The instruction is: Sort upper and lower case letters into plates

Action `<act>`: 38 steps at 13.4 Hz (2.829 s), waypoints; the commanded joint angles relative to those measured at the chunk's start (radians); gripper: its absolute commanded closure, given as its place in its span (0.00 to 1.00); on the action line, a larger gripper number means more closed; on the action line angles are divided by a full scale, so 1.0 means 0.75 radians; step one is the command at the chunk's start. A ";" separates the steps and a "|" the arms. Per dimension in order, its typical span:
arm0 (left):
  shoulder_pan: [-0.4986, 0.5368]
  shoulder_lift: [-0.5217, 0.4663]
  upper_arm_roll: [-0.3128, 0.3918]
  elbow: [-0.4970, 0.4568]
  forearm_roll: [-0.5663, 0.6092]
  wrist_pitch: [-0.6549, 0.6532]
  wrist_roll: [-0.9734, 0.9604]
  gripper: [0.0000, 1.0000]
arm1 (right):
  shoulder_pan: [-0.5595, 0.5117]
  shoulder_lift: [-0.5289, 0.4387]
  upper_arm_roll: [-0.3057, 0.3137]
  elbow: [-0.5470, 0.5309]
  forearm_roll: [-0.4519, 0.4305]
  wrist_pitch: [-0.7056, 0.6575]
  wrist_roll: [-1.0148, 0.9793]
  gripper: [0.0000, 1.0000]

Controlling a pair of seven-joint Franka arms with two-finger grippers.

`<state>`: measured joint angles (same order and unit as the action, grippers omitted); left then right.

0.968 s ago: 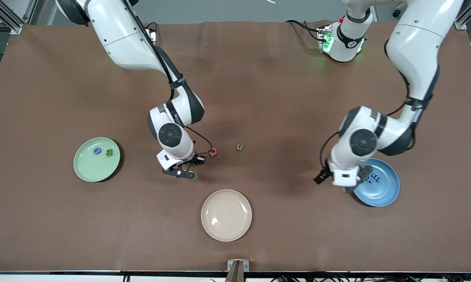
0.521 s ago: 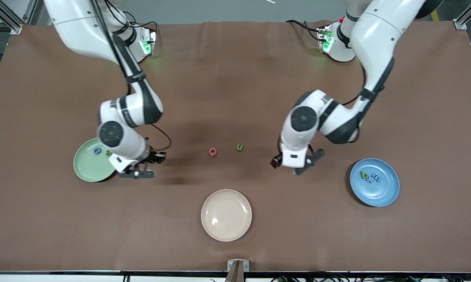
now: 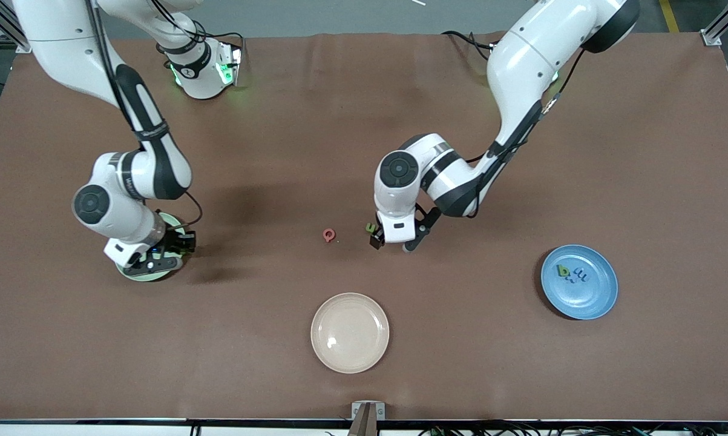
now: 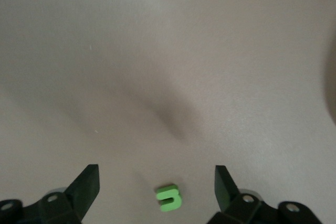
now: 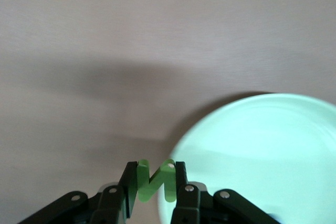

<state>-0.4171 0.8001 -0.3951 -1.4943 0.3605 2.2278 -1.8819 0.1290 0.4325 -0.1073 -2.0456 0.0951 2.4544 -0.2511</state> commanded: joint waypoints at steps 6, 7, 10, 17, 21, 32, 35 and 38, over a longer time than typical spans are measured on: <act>-0.166 0.136 0.118 0.121 0.012 0.087 -0.186 0.26 | -0.162 0.022 0.029 0.030 -0.037 0.018 -0.242 0.77; -0.168 0.138 0.118 0.123 0.012 0.087 -0.191 0.27 | -0.164 0.039 0.029 0.032 -0.037 0.024 -0.248 0.77; -0.184 0.142 0.118 0.123 0.008 0.089 -0.209 0.31 | -0.176 0.098 0.031 0.048 -0.039 0.077 -0.273 0.77; -0.190 0.142 0.116 0.123 -0.010 0.089 -0.225 0.37 | -0.180 0.139 0.031 0.054 -0.035 0.121 -0.320 0.73; -0.205 0.154 0.116 0.121 -0.012 0.089 -0.223 0.40 | -0.164 0.113 0.031 0.050 -0.037 0.096 -0.308 0.04; -0.127 0.103 0.118 0.119 0.006 0.085 -0.168 1.00 | 0.382 -0.186 0.041 0.160 -0.021 -0.479 0.869 0.00; 0.020 0.015 0.103 0.117 0.002 0.028 0.021 1.00 | 0.535 -0.115 0.043 0.214 -0.014 -0.416 1.142 0.00; 0.165 -0.042 0.103 0.117 -0.002 -0.013 0.263 1.00 | 0.666 -0.004 0.041 0.246 0.045 -0.268 1.349 0.00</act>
<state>-0.3441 0.8074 -0.3085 -1.3869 0.3585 2.2488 -1.7714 0.5831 0.3646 -0.0651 -1.9047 0.1002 2.2163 0.6755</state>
